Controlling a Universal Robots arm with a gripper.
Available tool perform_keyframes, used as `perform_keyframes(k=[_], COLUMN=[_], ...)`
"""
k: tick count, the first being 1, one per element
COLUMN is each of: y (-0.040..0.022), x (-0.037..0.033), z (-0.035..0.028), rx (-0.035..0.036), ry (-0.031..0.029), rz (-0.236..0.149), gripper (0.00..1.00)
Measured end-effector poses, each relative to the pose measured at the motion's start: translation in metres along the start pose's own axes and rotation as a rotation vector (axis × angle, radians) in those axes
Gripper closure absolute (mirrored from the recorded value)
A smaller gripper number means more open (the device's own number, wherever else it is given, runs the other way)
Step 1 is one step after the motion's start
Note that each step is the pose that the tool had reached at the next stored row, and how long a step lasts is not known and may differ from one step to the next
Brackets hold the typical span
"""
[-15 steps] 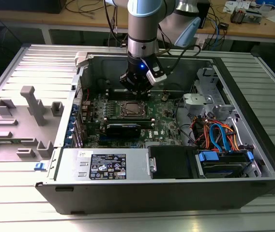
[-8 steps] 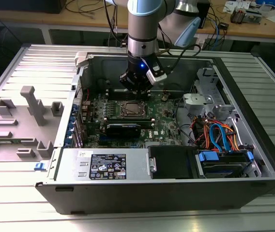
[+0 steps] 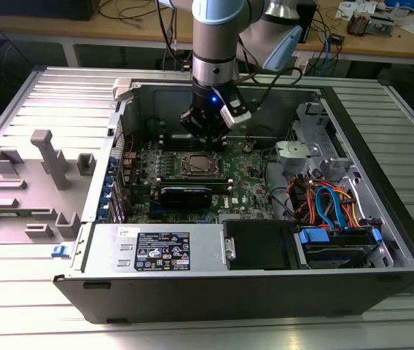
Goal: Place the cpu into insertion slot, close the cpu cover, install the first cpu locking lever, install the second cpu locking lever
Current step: 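Install the first cpu locking lever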
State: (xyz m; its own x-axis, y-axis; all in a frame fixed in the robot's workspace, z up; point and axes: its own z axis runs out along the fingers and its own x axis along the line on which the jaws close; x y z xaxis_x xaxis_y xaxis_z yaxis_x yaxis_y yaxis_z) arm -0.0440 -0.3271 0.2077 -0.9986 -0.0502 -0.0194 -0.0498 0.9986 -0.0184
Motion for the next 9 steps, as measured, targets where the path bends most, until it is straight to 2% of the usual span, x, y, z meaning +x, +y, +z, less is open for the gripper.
perform_keyframes(k=[9], y=[-0.0004], x=[0.0], z=[0.002], rx=[0.0033], ry=[0.0002], rz=[0.0], gripper=[0.89])
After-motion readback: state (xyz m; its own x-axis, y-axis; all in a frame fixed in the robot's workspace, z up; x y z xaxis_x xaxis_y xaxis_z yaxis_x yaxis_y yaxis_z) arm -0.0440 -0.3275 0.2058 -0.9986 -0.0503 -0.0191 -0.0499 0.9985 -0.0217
